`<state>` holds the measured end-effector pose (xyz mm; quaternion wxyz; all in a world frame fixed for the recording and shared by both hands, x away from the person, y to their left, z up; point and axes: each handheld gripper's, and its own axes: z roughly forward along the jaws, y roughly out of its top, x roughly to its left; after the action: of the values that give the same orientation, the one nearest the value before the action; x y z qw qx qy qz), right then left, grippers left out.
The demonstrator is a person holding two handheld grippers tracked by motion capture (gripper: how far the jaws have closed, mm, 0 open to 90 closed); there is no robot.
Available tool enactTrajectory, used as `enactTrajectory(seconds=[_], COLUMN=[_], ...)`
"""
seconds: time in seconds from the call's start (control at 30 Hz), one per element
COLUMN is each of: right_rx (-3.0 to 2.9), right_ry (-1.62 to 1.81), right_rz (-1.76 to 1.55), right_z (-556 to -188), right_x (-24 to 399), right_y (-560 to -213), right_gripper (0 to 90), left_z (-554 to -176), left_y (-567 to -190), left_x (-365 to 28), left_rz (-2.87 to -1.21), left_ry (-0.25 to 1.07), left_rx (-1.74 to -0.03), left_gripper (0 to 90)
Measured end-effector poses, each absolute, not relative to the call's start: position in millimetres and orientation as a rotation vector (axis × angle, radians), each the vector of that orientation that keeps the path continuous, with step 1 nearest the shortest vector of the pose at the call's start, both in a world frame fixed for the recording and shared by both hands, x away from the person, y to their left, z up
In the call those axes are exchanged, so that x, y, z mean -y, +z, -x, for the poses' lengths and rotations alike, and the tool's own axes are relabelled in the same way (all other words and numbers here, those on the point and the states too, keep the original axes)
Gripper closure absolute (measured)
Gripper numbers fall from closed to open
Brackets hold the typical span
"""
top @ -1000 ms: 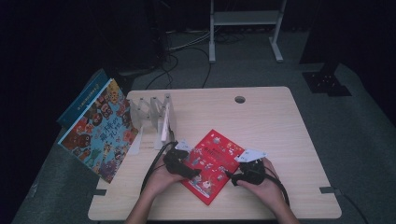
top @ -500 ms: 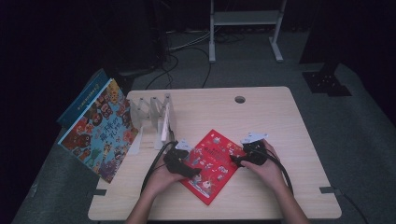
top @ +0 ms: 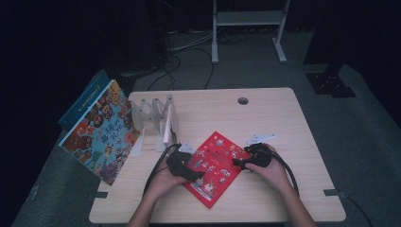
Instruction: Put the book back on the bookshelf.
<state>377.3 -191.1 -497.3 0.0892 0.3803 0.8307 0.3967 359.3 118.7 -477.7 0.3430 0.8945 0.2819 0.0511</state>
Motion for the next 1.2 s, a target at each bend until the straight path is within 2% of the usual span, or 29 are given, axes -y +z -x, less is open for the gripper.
enactTrajectory(seconds=[0.77, 0.9, 1.2], right_rx=[-2.474, -2.442, -2.392], right_ry=[1.139, 1.095, 1.111], right_rz=[-1.144, -1.123, -1.092], right_z=[-326.8, -318.3, -276.0], right_x=[194.5, 196.9, 197.4], right_y=[-495.5, -490.4, -487.8], right_gripper=[17.5, 24.7, 23.4], left_z=[-341.6, -341.3, -345.9], left_y=[-476.7, -476.8, -475.1], left_x=[-114.3, -114.5, -113.5], left_rz=[-2.36, -2.358, -2.35], left_ry=[0.111, 0.111, 0.104], left_rx=[-0.686, -0.686, -0.699], left_gripper=[7.1, 7.1, 6.9])
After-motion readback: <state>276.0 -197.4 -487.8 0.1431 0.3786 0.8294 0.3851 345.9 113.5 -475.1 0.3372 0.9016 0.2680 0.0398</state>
